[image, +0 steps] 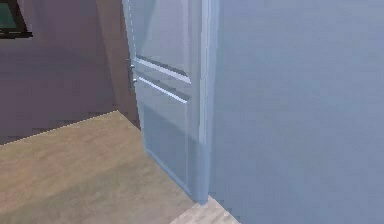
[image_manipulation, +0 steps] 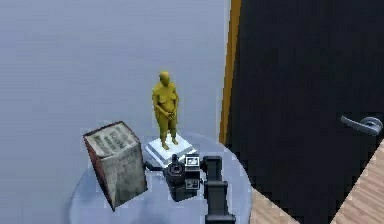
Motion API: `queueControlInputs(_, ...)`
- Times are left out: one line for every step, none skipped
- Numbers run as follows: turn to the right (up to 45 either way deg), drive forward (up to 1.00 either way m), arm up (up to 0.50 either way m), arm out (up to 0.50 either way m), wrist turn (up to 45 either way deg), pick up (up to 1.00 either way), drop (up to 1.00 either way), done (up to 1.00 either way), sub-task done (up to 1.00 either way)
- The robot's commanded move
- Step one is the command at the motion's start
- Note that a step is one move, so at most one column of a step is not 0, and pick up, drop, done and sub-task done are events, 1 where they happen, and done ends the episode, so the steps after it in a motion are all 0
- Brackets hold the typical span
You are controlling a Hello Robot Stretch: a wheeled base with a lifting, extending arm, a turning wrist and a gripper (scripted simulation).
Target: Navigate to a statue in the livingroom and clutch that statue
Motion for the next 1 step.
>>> queueControlInputs(0.0, 0.0, 0.0, 0.0, 0.0, 0.0, 0.0, 1.0, 0.0)
